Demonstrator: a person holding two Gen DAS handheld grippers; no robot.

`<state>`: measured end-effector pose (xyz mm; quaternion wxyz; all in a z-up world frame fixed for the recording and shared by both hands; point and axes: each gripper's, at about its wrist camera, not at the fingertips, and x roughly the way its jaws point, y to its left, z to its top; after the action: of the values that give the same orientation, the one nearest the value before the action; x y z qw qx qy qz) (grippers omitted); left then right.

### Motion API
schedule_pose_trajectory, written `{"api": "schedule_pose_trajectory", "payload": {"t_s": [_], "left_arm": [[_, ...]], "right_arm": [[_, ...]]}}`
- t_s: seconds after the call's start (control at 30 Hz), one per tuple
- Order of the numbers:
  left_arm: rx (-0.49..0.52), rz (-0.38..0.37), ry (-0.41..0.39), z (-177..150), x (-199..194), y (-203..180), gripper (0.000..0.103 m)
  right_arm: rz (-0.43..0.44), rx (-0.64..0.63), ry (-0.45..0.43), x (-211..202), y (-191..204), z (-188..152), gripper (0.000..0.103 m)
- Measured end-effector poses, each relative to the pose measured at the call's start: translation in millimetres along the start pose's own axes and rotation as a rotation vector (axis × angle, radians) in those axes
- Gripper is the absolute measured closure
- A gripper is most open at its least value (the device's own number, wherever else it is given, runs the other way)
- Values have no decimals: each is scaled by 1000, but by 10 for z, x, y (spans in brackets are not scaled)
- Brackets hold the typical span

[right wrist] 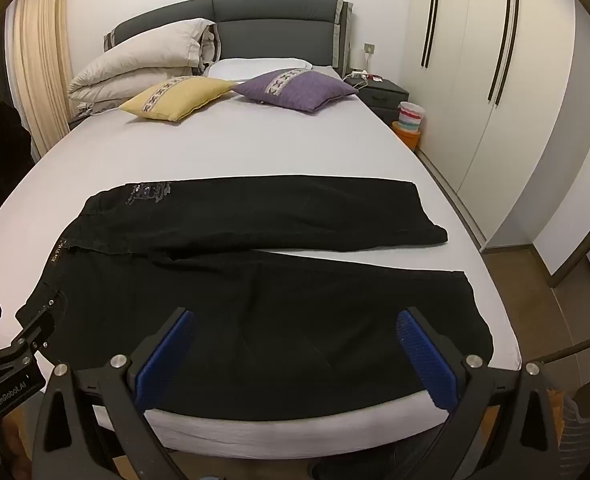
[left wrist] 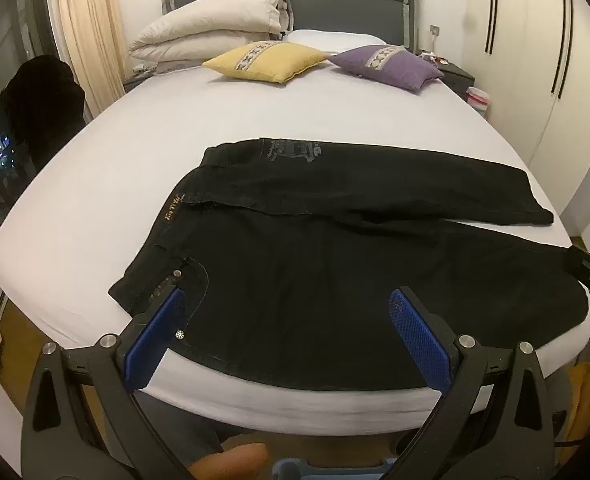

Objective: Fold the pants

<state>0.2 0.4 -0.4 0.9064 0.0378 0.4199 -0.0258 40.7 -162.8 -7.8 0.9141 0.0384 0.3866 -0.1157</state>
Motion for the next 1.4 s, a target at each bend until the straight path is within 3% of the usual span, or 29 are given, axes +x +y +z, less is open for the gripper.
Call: {"api": "schedule_pose_trajectory", "payload": {"t_s": [1.4], "left_arm": [[8, 18, 5, -83, 47, 38, 0]], "right_arm": [[-2, -10, 21, 58, 19, -74, 0]]}}
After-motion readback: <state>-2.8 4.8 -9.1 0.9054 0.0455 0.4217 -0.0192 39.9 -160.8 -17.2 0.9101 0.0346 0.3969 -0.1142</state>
